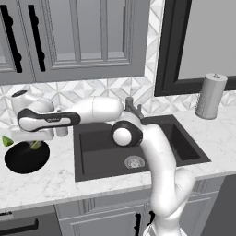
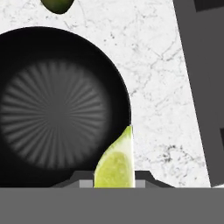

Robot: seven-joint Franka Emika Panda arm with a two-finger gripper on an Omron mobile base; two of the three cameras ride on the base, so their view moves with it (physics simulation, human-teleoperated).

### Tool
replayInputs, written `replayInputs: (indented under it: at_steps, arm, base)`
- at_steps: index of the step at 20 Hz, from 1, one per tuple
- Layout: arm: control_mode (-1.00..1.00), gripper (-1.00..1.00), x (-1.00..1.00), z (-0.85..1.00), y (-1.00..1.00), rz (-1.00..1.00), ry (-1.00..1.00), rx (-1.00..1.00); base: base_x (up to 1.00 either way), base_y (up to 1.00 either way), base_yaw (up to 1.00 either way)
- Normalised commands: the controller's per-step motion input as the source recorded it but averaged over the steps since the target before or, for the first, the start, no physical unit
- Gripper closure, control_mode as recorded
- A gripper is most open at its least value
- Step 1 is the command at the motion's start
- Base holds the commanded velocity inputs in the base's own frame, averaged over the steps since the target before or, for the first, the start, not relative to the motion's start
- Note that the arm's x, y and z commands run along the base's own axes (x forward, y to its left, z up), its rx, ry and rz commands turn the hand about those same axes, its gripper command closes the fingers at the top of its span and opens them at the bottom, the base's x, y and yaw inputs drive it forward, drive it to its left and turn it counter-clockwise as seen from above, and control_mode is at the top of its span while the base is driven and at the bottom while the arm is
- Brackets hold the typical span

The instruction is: Pick the lemon wedge from the sink and place it in the bowl. Then pick the bowl and place it in the microwave. Then close the microwave door and press the start button.

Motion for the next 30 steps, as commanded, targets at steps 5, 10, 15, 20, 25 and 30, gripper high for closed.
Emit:
replayInputs:
  at_steps: [5, 10, 15, 20, 25, 30]
  arm:
    - [-1.0, 1.0, 0.04, -0.48, 0.0, 0.0, 0.0, 0.02]
    - [-1.0, 1.0, 0.01, -0.56, 0.0, 0.0, 0.0, 0.05]
    - [-1.0, 1.0, 0.03, -0.47, 0.0, 0.0, 0.0, 0.04]
    - [-1.0, 1.0, 0.04, -0.31, 0.0, 0.0, 0.0, 0.03]
    - [-1.0, -1.0, 0.15, -0.3, 0.0, 0.0, 0.01, 0.03]
    - [-1.0, -1.0, 0.22, -0.03, -0.02, 0.0, 0.0, 0.0]
  base:
    - [0.0, 0.0, 0.0]
    - [0.0, 0.0, 0.0]
    - [0.0, 0.0, 0.0]
    - [0.0, 0.0, 0.0]
    - [0.0, 0.0, 0.0]
    - [0.0, 0.0, 0.0]
